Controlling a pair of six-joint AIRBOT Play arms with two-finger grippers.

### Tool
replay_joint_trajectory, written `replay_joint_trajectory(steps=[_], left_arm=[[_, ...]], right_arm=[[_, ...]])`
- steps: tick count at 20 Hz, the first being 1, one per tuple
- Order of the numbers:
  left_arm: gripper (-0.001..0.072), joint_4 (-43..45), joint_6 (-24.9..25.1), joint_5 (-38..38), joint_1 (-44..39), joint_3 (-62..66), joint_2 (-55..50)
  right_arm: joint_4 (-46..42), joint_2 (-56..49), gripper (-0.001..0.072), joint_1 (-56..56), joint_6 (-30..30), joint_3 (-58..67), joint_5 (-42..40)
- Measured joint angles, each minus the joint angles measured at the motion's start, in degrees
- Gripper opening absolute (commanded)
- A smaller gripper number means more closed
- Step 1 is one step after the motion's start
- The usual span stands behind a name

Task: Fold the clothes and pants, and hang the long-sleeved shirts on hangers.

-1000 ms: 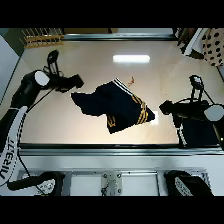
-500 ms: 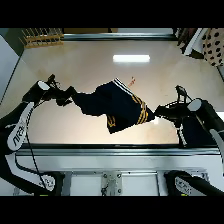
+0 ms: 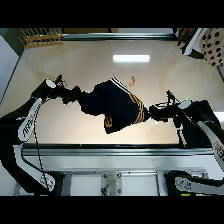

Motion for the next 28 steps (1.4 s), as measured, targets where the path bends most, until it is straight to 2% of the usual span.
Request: replay_joint_trajectory(steps=[4,8,9,10,11,12,15,18,20,23,28], left_arm=[[0.0004,0.6,3.4,-4.5,1.8,-2.5,7.6],[0.0005,5.4,7.1,-11.6,-0.4,-15.1,25.3],[0.0092,6.2,7.6,-13.6,-1.7,-19.1,30.1],[0.0483,6.8,7.8,-15.6,-3.6,-23.6,35.4],[0.0708,7.2,7.8,-16.9,-5.7,-27.5,40.2],[0.0679,7.6,7.8,-17.7,-8.2,-31.2,44.9],[0.0679,8.5,6.4,-16.1,-13.9,-37.0,54.0],[0.068,8.7,5.8,-10.3,-14.8,-35.2,54.1],[0.0679,8.7,5.8,-6.3,-13.6,-30.8,49.4],[0.068,8.7,6.3,-2.2,-12.1,-21.0,37.1],[0.0679,1.5,7.2,-2.0,-11.5,0.0,9.9]], right_arm=[[-3.7,2.6,0.0027,-0.1,-2.0,5.9,1.9],[-9.1,7.3,0.0026,0.0,-2.8,14.1,8.2],[-9.9,8.6,0.0027,0.0,-2.8,15.5,9.8],[-10.5,9.7,0.0026,0.0,-2.8,16.4,11.4],[-10.9,10.6,0.0026,0.0,-2.8,17.1,12.6],[-11.3,11.3,0.0027,0.0,-2.9,17.6,14.0],[-11.9,12.4,0.0027,0.0,-3.0,18.3,16.7],[-12.2,12.8,0.0029,0.0,-3.0,18.6,17.5],[-12.3,12.9,0.0028,0.0,-3.0,18.7,17.9],[-12.3,13.0,0.0028,0.0,-3.0,18.7,17.9],[-12.3,13.0,0.0028,0.0,-3.0,18.7,18.1]])
